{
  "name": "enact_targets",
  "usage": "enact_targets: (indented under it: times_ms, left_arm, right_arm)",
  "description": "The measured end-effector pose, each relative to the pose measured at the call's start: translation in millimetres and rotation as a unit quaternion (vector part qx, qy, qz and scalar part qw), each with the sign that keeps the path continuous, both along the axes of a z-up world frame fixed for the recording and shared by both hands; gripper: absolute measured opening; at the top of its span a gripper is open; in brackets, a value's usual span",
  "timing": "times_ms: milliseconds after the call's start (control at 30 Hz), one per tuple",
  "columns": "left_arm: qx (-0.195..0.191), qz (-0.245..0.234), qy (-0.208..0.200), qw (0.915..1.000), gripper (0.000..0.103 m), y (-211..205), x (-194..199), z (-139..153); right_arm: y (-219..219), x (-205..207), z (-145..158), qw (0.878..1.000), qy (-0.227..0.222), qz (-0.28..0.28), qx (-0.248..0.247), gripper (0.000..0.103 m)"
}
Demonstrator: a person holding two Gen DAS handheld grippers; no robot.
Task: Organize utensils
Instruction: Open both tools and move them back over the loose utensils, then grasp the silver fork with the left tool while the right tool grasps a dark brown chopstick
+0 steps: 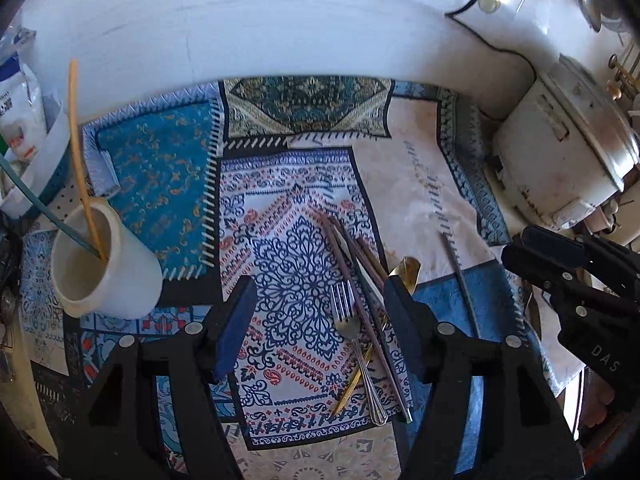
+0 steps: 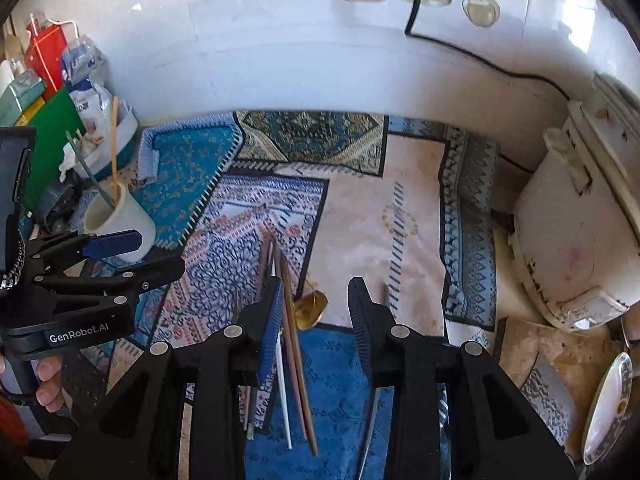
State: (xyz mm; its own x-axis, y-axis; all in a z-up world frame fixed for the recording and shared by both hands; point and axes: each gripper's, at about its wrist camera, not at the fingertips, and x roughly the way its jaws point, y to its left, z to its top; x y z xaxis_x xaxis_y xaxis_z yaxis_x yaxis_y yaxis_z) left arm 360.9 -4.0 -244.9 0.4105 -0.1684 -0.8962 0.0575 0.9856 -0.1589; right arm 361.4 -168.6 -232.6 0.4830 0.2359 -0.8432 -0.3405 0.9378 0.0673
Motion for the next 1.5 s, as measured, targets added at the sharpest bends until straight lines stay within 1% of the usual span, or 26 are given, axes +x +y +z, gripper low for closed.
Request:
enact_targets:
  times_ms: [167, 267, 367, 500, 567, 633, 667, 833, 1000, 1100, 1133, 1167, 1200, 1267, 1367, 1433, 1500]
  left_arm:
    - [0.013, -0.010, 0.056, 0.9983, 0.064, -11.6, -1.2, -47.3]
    - [0.017, -0.016, 0.080, 0.9965, 0.064, -17.2, -4.9, -67.0]
    - [0.027, -0.023, 0.091, 0.9952, 0.064, -24.2, -7.2, -79.2]
    - [0.042, -0.031, 0.090, 0.9945, 0.064, -32.2, -9.4, -87.3]
    - [0.046, -0.033, 0.095, 0.9939, 0.058, -35.0, -9.1, -91.7]
    - [0.048, -0.032, 0.108, 0.9926, 0.053, -36.6, -7.1, -97.9]
    - [0.052, -0.030, 0.098, 0.9934, 0.053, -37.9, -8.0, -96.8]
    - [0.081, -0.037, 0.083, 0.9926, 0.054, -50.9, -5.6, -100.0]
    - [0.081, -0.035, 0.065, 0.9940, 0.055, -61.3, 4.2, -100.7]
    - [0.082, -0.038, 0.053, 0.9945, 0.048, -69.1, 11.1, -101.4]
    - [0.082, -0.041, 0.049, 0.9946, 0.043, -70.4, 11.9, -100.9]
    - [0.083, -0.045, 0.045, 0.9945, 0.032, -71.6, 12.4, -100.0]
    - [0.084, -0.047, 0.043, 0.9944, 0.028, -74.5, 16.7, -100.2]
    - [0.076, -0.050, 0.046, 0.9948, 0.025, -71.8, 19.3, -99.2]
    - [0.062, -0.050, 0.049, 0.9956, 0.024, -59.6, 20.7, -100.7]
    - [0.049, -0.051, 0.052, 0.9962, 0.023, -51.2, 20.8, -100.1]
    - [0.029, -0.048, 0.058, 0.9968, 0.022, -42.4, 21.6, -100.5]
  right_arm:
    - [-8.3, 3.7, -36.4, 0.999, 0.050, -0.001, -0.009, 0.030]
    - [-12.2, 5.3, -53.5, 0.997, 0.075, 0.000, -0.007, 0.030]
    - [-15.4, 6.2, -66.7, 0.996, 0.094, 0.001, -0.009, 0.030]
    - [-18.9, 6.6, -78.5, 0.994, 0.113, 0.006, -0.009, 0.030]
    - [-20.9, 5.8, -82.1, 0.993, 0.117, 0.007, -0.011, 0.030]
    - [-22.3, 6.4, -84.5, 0.993, 0.121, 0.008, -0.008, 0.030]
    - [-23.1, 6.3, -84.6, 0.992, 0.122, 0.009, -0.006, 0.030]
    - [-25.1, 8.8, -85.4, 0.993, 0.121, 0.012, -0.003, 0.030]
    - [-25.2, 13.9, -89.0, 0.992, 0.125, 0.011, 0.000, 0.030]
    - [-22.7, 18.2, -96.1, 0.990, 0.142, 0.014, 0.014, 0.030]
    - [-21.7, 19.2, -98.6, 0.989, 0.147, 0.015, 0.017, 0.030]
    - [-20.0, 20.4, -101.6, 0.988, 0.152, 0.017, 0.019, 0.030]
    - [-18.4, 21.3, -104.3, 0.987, 0.157, 0.019, 0.021, 0.030]
    - [-13.9, 23.9, -109.8, 0.985, 0.167, 0.025, 0.025, 0.030]
    - [-7.7, 25.1, -113.4, 0.984, 0.173, 0.036, 0.025, 0.030]
    - [-3.5, 24.5, -113.5, 0.984, 0.169, 0.045, 0.021, 0.027]
    - [0.7, 25.9, -113.2, 0.985, 0.166, 0.051, 0.020, 0.020]
